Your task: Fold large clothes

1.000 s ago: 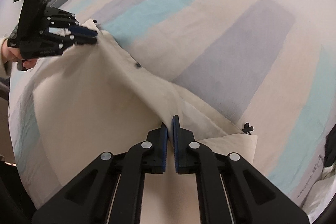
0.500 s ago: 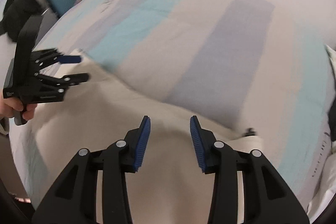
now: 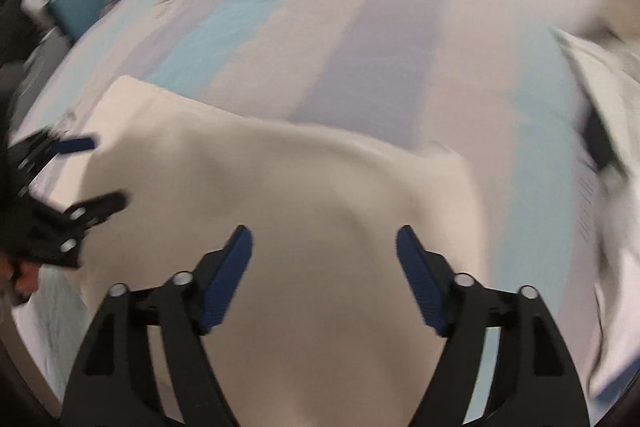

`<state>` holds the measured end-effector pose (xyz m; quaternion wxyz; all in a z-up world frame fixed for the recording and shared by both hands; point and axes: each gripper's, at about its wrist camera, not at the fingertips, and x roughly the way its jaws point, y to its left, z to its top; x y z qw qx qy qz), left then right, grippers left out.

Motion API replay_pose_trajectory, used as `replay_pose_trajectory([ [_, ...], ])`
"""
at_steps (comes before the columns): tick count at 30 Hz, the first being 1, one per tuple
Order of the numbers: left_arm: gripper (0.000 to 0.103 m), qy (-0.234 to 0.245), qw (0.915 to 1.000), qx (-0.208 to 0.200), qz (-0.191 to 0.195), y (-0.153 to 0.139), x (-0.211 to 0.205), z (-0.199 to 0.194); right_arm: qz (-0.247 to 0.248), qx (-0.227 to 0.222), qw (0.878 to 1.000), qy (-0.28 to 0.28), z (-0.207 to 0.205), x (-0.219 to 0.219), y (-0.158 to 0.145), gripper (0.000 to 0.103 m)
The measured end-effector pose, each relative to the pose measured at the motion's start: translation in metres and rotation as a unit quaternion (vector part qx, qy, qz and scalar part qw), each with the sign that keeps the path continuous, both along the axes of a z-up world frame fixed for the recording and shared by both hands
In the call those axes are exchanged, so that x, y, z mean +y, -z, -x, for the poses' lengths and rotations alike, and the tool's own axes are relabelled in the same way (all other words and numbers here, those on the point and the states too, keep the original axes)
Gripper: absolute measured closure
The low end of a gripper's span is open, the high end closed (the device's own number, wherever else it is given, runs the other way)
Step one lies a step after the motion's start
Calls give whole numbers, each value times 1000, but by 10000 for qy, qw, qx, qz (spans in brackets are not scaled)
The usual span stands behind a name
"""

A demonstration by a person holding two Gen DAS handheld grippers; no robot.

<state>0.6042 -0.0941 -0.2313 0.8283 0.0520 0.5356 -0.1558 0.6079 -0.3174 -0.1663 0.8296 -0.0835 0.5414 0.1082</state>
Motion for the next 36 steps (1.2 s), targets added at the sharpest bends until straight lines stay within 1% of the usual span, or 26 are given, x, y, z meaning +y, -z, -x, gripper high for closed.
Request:
replay_pose_trajectory([
  [2,6,-2,9999,69,77,1,-5,26,-46,23,9985,538,36,-28,-3,26],
  [3,6,-47,9999,126,94,5,-9,39,-61,56,9970,768,45,-40,1,26],
  [4,6,-91,9997,183,114,8,-9,44,-87,94,9942,1066,61,-53,4,26],
  [6,6,-295,9987,357,202,21,-9,60,-351,269,9854,1642,92,-76,15,26],
  [8,6,-405,9987,281,130,28,-11,71,-562,447,9758,2067,117,-87,30,26],
  [9,6,-447,9987,224,62,32,-14,74,-612,514,9726,2185,125,-87,37,26],
  [11,6,-526,9984,227,31,39,-18,80,-787,627,9632,2494,139,-91,50,26],
  [13,5,-526,9983,242,3,49,-20,81,-1269,744,9483,2814,149,-95,66,26],
  [14,5,-483,9985,241,-29,55,-21,82,-1412,742,9425,2937,155,-98,71,26],
  [15,5,-472,9986,235,-31,59,-21,82,-1633,766,9331,3110,157,-99,78,26],
  [16,5,-464,9987,199,-32,60,-22,83,-1826,758,9261,3214,156,-99,83,26],
  [17,5,-461,9988,157,-23,59,-22,84,-1950,699,9219,3275,154,-98,86,25],
  [20,5,-420,9990,166,-20,56,-19,87,-2213,557,9075,3527,153,-101,96,19],
  [21,6,-406,9990,180,-4,54,-17,89,-2240,525,9060,3553,153,-100,99,18],
  [23,6,-382,9991,161,7,49,-11,94,-2403,445,8979,3661,153,-99,102,18],
  [25,6,-375,9993,92,-27,46,-7,102,-2464,385,8954,3688,152,-96,100,18],
  [26,6,-345,9994,58,-47,46,-5,106,-2516,294,8983,3590,152,-91,96,19],
  [27,6,-290,9995,39,-84,48,-4,109,-2474,236,9039,3483,150,-85,94,19],
  [28,6,-233,9996,17,-132,51,-4,112,-2325,246,9108,3402,145,-77,94,19],
  [29,6,-204,9997,10,-141,54,-4,113,-2235,262,9133,3395,145,-79,96,18],
  [30,5,-210,9997,8,-123,57,-3,113,-2228,261,9100,3488,143,-79,101,17],
  [32,5,-223,9997,50,-98,61,-4,109,-2423,287,8956,3720,144,-85,109,17],
  [33,5,-235,9996,90,-83,63,-4,107,-2493,297,8909,3786,147,-87,109,17],
  [36,5,-204,9997,147,-71,70,-3,104,-2514,278,8887,3825,154,-91,106,17],
])
